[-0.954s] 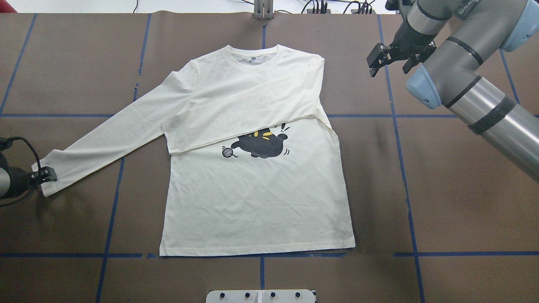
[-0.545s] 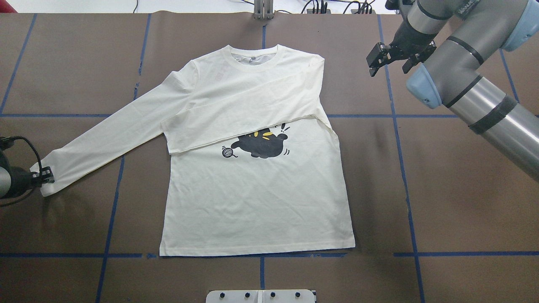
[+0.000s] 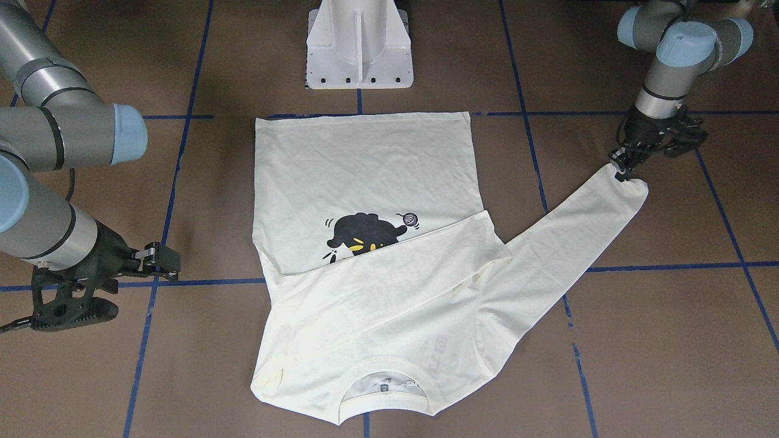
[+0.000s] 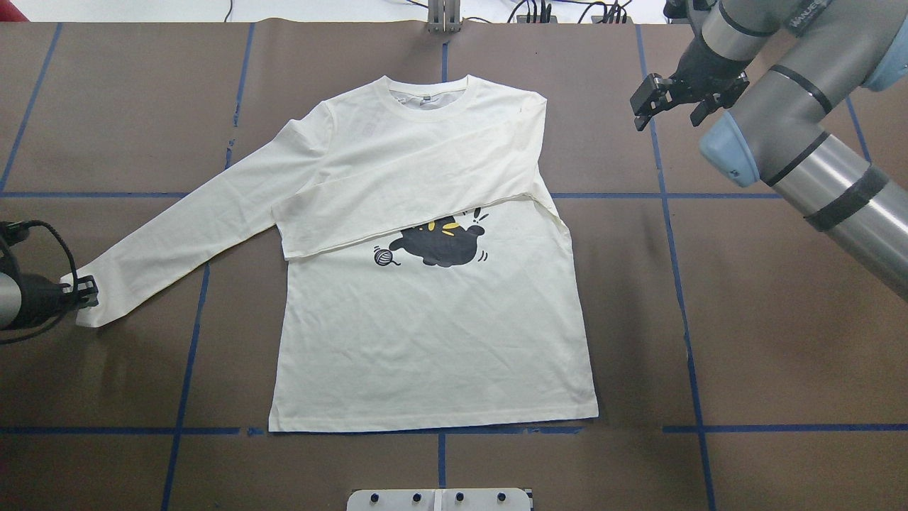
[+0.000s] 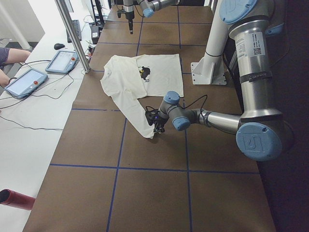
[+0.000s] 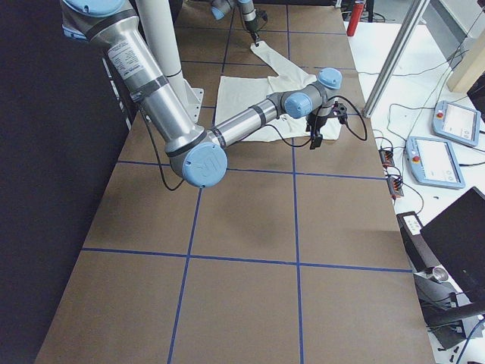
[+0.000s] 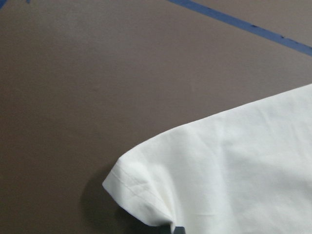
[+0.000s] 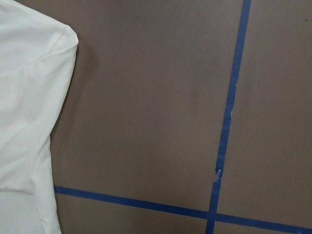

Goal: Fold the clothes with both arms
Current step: 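Release the sleeve and raise the right gripper while the left gripper grasps the other cuff, then fold the held cuff with the left gripper across the shirt front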

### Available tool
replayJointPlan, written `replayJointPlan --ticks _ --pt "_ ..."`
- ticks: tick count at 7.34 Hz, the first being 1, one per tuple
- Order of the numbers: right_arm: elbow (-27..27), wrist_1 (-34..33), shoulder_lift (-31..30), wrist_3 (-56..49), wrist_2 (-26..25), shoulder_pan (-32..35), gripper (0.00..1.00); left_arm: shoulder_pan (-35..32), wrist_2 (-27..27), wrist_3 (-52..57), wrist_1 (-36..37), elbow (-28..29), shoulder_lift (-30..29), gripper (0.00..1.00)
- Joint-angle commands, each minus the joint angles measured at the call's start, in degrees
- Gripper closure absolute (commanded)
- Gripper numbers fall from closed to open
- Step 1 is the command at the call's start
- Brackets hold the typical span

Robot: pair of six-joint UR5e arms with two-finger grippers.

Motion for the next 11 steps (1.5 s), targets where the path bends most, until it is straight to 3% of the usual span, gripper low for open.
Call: replayJointPlan --ticks 1,4,5,7,9,11 --pt "6.65 -0.01 -8.42 -0.09 0.14 1.62 0.0 -7.21 -4.26 3.67 7.64 -2.0 -8.44 1.0" --pt "12.55 0.69 -18.28 -0.09 -0.21 1.98 0.0 -8.84 -4.37 3.97 31.44 -1.32 -35.3 1.0" --pt "13.18 0.69 -19.0 -0.09 -0.13 2.24 0.0 -8.67 -4.46 2.4 37.43 0.26 -43.76 1.0" --pt "13.19 0.69 -18.92 0.0 -0.04 2.42 0.0 -7.1 -5.51 -1.91 37.94 2.63 -54.51 1.0" --pt "13.1 0.6 -18.49 0.09 -0.21 2.42 0.0 -0.27 -4.83 -9.64 36.1 15.77 -67.95 1.0" --pt "13.01 0.6 -18.4 0.53 -0.3 2.33 0.0 5.55 0.88 -14.05 30.04 20.65 -69.07 1.0"
